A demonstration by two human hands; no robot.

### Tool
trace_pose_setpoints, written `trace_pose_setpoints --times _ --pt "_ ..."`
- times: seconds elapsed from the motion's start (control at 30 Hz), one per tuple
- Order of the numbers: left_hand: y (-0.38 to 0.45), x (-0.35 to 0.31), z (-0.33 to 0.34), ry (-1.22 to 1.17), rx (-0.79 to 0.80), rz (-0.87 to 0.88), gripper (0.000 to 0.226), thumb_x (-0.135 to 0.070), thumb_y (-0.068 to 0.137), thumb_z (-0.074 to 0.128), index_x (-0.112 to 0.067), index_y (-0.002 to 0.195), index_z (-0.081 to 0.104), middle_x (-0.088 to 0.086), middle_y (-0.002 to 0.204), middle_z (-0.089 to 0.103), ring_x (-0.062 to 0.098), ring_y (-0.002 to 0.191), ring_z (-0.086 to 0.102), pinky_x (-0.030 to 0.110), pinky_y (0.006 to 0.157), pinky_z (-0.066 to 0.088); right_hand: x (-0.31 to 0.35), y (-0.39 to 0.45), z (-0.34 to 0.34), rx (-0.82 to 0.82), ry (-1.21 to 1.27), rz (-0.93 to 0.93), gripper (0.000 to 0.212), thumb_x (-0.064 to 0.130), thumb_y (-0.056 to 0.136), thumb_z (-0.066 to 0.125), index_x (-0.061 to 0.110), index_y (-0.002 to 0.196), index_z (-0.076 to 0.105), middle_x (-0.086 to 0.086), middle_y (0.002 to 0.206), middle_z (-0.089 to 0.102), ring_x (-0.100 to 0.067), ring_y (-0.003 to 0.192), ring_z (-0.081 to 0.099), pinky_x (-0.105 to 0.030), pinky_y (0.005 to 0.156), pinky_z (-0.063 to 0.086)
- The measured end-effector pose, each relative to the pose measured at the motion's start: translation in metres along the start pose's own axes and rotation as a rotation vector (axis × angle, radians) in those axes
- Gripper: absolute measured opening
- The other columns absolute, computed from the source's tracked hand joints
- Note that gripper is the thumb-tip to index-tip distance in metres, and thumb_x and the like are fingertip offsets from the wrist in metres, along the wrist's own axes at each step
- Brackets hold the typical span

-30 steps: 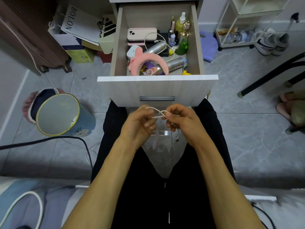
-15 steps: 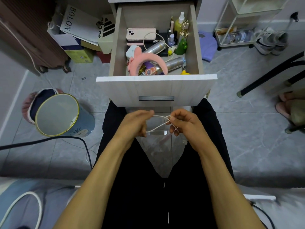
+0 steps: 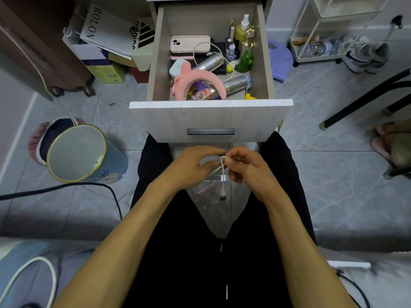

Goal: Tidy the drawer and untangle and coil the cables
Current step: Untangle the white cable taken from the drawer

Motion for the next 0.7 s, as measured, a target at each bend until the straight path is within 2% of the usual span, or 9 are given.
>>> trace_pose_setpoints --times 0.13,0.2,0.27,0.37,0.5,0.6,0.7 --pt "0.006 0.003 -0.006 -0.024 -0.168 -0.042 0.013 -0.024 0.092 0.066 -0.028 0.097 0.077 -0.016 0.087 0.073 0.003 0.083 0.066 0.029 0.083 0.055 0.000 -0.002 -0.005 -0.017 -0.009 -0.006 0.009 0.006 0.095 0.056 0.005 0.091 0.064 -0.004 0.074 0.065 -0.014 0.065 0.057 -0.024 0.059 0.046" --pt "0.004 0.008 -0.003 -0.042 -0.201 -0.076 0.012 -0.025 0.091 0.067 -0.028 0.094 0.078 -0.014 0.081 0.073 0.003 0.079 0.067 0.026 0.078 0.056 -0.002 -0.001 -0.004 -0.013 -0.039 0.000 0.009 0.007 0.095 0.056 0.006 0.091 0.064 -0.004 0.075 0.065 -0.014 0.070 0.060 -0.026 0.065 0.050" --pt "0.000 0.015 0.001 -0.190 -0.232 -0.142 0.013 -0.021 0.092 0.066 -0.026 0.094 0.077 -0.010 0.081 0.074 0.005 0.079 0.069 0.024 0.073 0.057 -0.004 0.000 -0.001 0.001 -0.039 0.009 0.011 0.007 0.095 0.055 0.007 0.089 0.064 -0.004 0.077 0.066 -0.014 0.073 0.062 -0.028 0.070 0.052" --pt "-0.011 0.038 0.003 -0.633 -0.370 -0.366 0.015 -0.015 0.096 0.060 -0.016 0.093 0.075 0.000 0.084 0.076 0.019 0.081 0.072 0.027 0.064 0.056 -0.007 -0.001 -0.004 -0.006 0.059 0.021 0.013 0.005 0.096 0.052 0.007 0.089 0.063 -0.007 0.085 0.070 -0.017 0.078 0.065 -0.029 0.072 0.053" --pt "-0.017 0.052 0.006 -0.695 -0.416 -0.502 0.016 -0.015 0.097 0.058 -0.012 0.091 0.072 0.004 0.077 0.074 0.021 0.070 0.071 0.029 0.059 0.054 -0.011 -0.001 -0.010 -0.050 0.114 0.053 0.015 0.006 0.098 0.051 0.009 0.087 0.060 -0.009 0.092 0.073 -0.020 0.081 0.069 -0.032 0.072 0.056" --pt "-0.014 0.057 0.004 -0.861 -0.567 -0.632 0.017 -0.007 0.094 0.053 -0.008 0.091 0.070 0.008 0.076 0.072 0.019 0.060 0.069 0.028 0.054 0.055 -0.012 0.001 -0.004 -0.053 0.039 0.100 0.011 0.007 0.099 0.051 0.006 0.090 0.058 -0.005 0.094 0.073 -0.018 0.077 0.069 -0.028 0.067 0.057" --pt "-0.012 0.059 -0.004 -0.905 -0.669 -0.664 0.016 -0.006 0.092 0.050 -0.009 0.093 0.066 0.011 0.075 0.071 0.019 0.055 0.066 0.029 0.052 0.055 -0.012 0.000 -0.015 -0.170 -0.010 0.096 0.011 0.009 0.098 0.053 0.006 0.089 0.059 -0.006 0.091 0.073 -0.020 0.075 0.068 -0.028 0.063 0.056"
Point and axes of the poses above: each hand's wrist, its own y-axis towards the middle knuckle, its own z-axis out of the palm, x = y × z, the point moved 5 cm from there along y, towards the middle knuckle
